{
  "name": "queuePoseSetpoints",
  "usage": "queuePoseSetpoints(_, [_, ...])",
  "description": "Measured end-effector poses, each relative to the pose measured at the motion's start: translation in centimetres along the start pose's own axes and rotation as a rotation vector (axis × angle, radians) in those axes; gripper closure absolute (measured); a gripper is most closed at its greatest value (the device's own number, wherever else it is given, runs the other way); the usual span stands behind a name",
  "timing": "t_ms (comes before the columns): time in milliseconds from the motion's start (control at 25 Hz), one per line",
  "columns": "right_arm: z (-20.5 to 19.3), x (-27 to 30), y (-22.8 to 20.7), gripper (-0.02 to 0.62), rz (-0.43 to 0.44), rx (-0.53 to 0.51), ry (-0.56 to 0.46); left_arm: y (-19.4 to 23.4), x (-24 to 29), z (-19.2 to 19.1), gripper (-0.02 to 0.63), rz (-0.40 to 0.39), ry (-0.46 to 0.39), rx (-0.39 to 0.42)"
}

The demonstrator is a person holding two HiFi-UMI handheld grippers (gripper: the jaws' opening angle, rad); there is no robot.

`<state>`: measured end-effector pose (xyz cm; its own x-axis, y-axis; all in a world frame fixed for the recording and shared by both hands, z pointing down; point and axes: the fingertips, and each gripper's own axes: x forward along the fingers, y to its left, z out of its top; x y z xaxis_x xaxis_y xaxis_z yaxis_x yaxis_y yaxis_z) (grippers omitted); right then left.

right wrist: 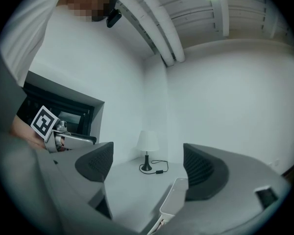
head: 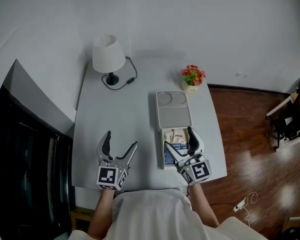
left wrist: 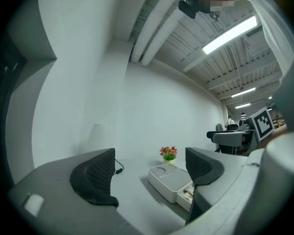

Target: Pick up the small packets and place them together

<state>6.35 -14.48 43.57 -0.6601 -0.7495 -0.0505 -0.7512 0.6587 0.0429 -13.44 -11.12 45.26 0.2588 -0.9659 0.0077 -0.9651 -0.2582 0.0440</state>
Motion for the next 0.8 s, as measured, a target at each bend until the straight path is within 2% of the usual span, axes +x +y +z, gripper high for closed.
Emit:
queuePoseSetpoints(160, [-0.6,-0.5,-0.2,0.143,0.005,0.004,0.021,-0.5,-0.1,0.9,0.166,-0.013,-0.035,0.008])
queuePoseSetpoints(280, [-1.3,-1.1,-0.3,0.170,0.021,0.015,0.042,-0.5,-0.1,0.7,0.166,-0.011,-0.030,0.011])
queuePoseSetpoints(480, [-2.3,-2.4,-1.0,0.172,0.044,0.021,0.081,-1.4,0.2,0.2,0.168,-0.050,-0.006,0.019])
queuePoseSetpoints(800, [-4.5,-5.9,-4.9,0.172,-0.009,0.019,0.159,-4.0,1.3,-1.2,0.192,-0.145,0.043,0.028])
